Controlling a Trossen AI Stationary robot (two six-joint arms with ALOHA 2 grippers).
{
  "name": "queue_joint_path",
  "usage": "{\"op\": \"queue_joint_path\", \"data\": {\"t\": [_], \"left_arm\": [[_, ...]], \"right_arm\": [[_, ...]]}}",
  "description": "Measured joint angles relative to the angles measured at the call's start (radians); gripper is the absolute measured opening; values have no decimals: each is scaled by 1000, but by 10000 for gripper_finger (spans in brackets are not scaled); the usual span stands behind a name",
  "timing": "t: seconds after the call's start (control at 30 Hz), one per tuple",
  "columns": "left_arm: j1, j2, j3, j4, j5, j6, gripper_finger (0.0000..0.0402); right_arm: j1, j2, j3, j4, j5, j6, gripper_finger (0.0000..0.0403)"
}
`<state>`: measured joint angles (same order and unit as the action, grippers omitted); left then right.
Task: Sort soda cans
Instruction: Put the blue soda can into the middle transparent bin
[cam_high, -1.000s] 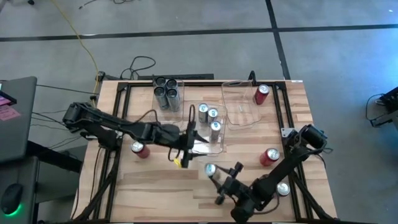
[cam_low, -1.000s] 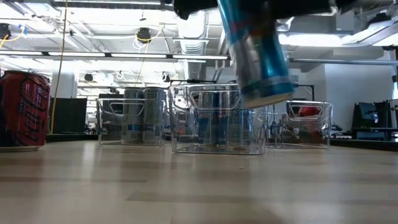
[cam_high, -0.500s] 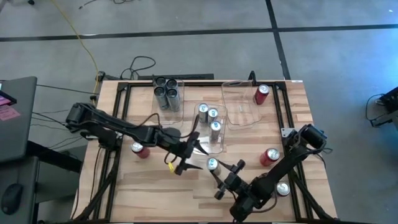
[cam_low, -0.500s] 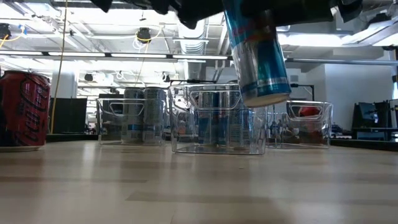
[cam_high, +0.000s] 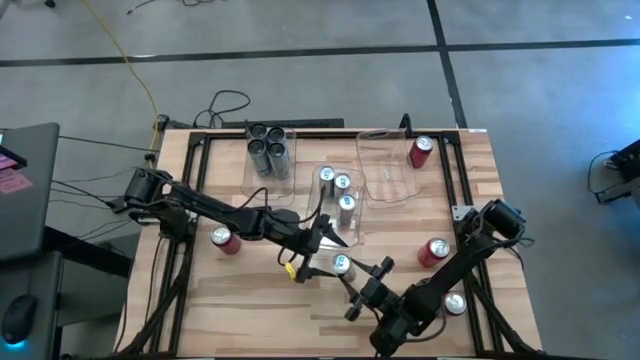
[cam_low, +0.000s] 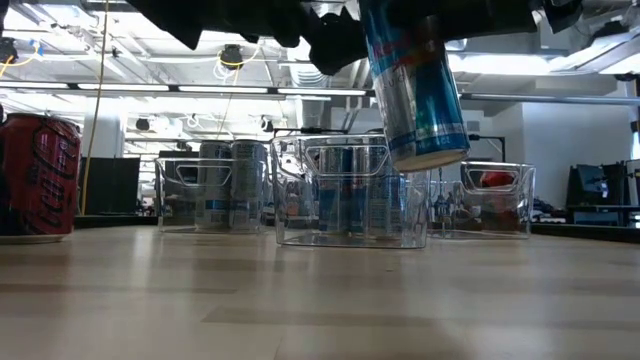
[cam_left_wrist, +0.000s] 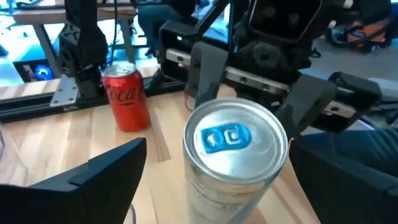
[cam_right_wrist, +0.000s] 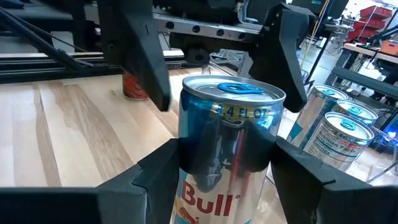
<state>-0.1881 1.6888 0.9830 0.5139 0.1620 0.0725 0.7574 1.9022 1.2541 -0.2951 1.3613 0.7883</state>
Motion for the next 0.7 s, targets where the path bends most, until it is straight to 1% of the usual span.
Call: {"op": "queue_joint_path", "data": {"t": [0.1, 0.3, 0.5, 0.7], "left_arm": [[-1, -1, 0, 2, 16, 10, 379], [-1, -1, 1, 17, 16, 14, 362], [-1, 0, 1, 24, 17, 17, 359], [-1, 0, 1, 22, 16, 12, 359]], "right_arm": [[-1, 0, 0, 1, 0, -4, 235], [-3, 0, 0, 7, 1, -6, 235], [-8, 0, 0, 9, 1, -8, 235], [-9, -1, 1, 55, 3, -61, 235]]}}
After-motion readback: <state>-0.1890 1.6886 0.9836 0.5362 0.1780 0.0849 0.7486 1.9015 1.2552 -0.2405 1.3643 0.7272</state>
